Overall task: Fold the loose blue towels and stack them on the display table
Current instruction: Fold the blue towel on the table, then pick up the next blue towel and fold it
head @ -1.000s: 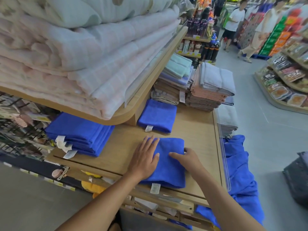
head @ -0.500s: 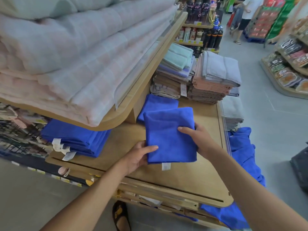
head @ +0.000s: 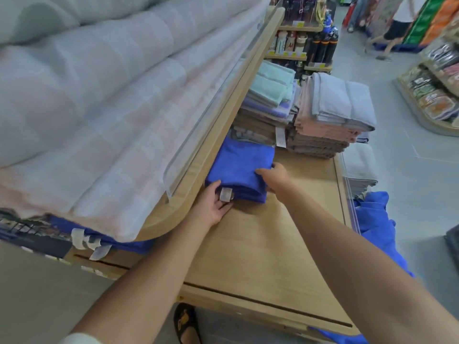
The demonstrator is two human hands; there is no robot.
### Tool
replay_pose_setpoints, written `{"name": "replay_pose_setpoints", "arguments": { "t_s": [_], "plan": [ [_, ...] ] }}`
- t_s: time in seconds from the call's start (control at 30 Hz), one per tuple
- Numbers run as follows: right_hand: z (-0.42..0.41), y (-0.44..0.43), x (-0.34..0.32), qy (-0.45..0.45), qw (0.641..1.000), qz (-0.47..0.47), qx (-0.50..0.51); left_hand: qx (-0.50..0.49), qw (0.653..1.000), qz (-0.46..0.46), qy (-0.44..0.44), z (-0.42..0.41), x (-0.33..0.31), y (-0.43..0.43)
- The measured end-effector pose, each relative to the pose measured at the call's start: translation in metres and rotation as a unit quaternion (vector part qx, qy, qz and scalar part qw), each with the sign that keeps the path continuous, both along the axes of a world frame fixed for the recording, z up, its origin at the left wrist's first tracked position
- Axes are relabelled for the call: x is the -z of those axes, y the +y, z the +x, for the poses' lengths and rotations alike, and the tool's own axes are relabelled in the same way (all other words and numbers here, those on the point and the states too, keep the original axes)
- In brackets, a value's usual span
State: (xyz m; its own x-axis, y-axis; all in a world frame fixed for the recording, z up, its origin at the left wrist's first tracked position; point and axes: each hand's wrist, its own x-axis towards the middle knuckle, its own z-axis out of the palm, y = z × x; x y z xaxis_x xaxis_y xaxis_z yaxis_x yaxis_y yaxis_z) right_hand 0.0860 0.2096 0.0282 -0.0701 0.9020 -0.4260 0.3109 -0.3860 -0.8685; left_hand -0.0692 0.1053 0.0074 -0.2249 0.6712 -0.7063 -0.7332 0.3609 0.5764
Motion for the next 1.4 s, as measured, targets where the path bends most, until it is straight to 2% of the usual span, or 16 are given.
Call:
{"name": "replay_pose_setpoints", "arguments": {
  "t_s": [0.13, 0.3, 0.37, 0.43, 0.5, 0.53, 0.6, 0.67, 0.73, 0.77, 0.83, 0.97, 1.07, 1.1, 1.23, 1.4],
  "plan": [
    [0.005, 0.005, 0.005, -0.001, 1.0, 0.01, -0.004, 0.002, 1.0, 0.0, 0.014, -0.004, 0.006, 0.007],
    [0.019, 0.014, 0.005, 0.008, 1.0, 0.007, 0.008, 0.061, 0.997, 0.019, 0.047, 0.0, 0.008, 0.015],
    [0.022, 0.017, 0.005, 0.01, 1.0, 0.014, 0.01, 0.085, 0.993, 0.021, 0.084, 0.001, 0.006, 0.017],
    [0.025, 0.017, 0.003, -0.009, 0.999, 0.034, 0.003, 0.114, 0.978, 0.012, 0.175, 0.001, 0.001, 0.017],
    [0.031, 0.013, 0.001, -0.05, 0.997, 0.063, -0.009, 0.137, 0.933, -0.01, 0.334, 0.003, -0.004, 0.01],
    [0.037, 0.011, 0.0, -0.065, 0.995, 0.078, -0.01, 0.132, 0.896, -0.016, 0.424, 0.004, -0.005, 0.003],
    [0.053, 0.004, -0.002, -0.074, 0.99, 0.118, 0.004, 0.124, 0.794, 0.007, 0.595, 0.014, -0.002, -0.019],
    [0.076, -0.005, -0.004, -0.091, 0.981, 0.173, 0.018, 0.166, 0.67, 0.08, 0.719, 0.036, 0.004, -0.043],
    [0.104, -0.016, -0.005, -0.11, 0.971, 0.213, 0.017, 0.246, 0.561, 0.169, 0.772, 0.07, 0.012, -0.057],
    [0.119, -0.021, -0.006, -0.12, 0.967, 0.224, 0.015, 0.29, 0.523, 0.2, 0.776, 0.09, 0.015, -0.06],
    [0.15, -0.031, -0.008, -0.139, 0.962, 0.233, 0.022, 0.357, 0.472, 0.223, 0.774, 0.126, 0.022, -0.062],
    [0.222, -0.05, -0.003, -0.186, 0.95, 0.244, 0.066, 0.473, 0.413, 0.183, 0.756, 0.182, 0.035, -0.058],
    [0.279, -0.068, 0.015, -0.218, 0.953, 0.192, 0.089, 0.495, 0.36, 0.147, 0.777, 0.205, 0.043, -0.053],
    [0.294, -0.076, 0.023, -0.224, 0.955, 0.165, 0.102, 0.49, 0.353, 0.14, 0.785, 0.209, 0.045, -0.052],
    [0.335, -0.104, 0.067, -0.247, 0.957, 0.07, 0.136, 0.474, 0.349, 0.142, 0.796, 0.209, 0.05, -0.05],
    [0.325, -0.111, 0.106, -0.165, 0.973, -0.023, 0.16, 0.461, 0.359, 0.146, 0.798, 0.212, 0.049, -0.05]
  ]
}}
